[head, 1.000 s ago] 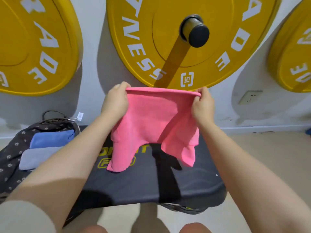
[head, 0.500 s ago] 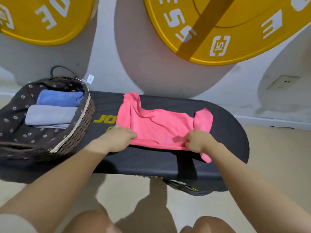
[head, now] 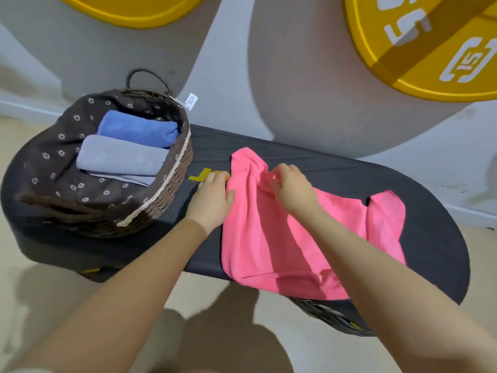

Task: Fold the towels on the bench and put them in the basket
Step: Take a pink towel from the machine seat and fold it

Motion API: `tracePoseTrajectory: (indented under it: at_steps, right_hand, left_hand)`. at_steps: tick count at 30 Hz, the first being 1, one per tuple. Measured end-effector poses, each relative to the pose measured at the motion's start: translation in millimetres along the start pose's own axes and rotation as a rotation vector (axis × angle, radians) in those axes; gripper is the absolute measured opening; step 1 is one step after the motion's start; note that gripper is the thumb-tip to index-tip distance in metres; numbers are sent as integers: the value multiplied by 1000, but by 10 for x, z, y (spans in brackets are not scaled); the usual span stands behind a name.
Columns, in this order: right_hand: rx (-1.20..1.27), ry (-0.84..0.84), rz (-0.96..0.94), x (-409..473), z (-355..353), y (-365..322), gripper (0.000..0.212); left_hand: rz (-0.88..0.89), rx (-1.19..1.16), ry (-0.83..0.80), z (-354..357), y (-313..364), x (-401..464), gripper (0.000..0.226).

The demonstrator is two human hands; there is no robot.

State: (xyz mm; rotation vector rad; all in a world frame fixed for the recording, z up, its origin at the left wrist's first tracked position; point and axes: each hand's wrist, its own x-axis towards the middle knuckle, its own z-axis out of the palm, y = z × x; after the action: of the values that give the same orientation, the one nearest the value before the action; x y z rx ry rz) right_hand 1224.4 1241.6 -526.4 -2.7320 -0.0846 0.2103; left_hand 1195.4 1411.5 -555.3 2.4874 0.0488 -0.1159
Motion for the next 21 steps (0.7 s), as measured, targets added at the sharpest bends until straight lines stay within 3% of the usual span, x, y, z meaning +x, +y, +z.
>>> tracePoseTrajectory:
  at_steps: [5, 9, 11, 14, 17, 21]
  right_hand:
    - [101, 25, 24, 361, 302, -193, 33]
    - [124, 15, 37, 529, 443, -136, 26]
    - [125, 27, 74, 533, 468, -92, 30]
    - [85, 13, 154, 540, 490, -72, 40]
    - [78, 12, 197, 604, 477, -84, 26]
    - [81, 71, 235, 607, 388, -126, 17]
  left_hand:
    - [-97, 115, -120, 143, -60, 278, 49]
    - [-21, -125, -40, 136, -54, 422, 22]
    - [22, -283, -36, 44, -57, 349, 25]
    - [12, -284, 6, -117, -102, 155, 34]
    - [-51, -52, -57, -285, -166, -2, 13]
    - [-143, 621, -275, -460, -251, -96, 29]
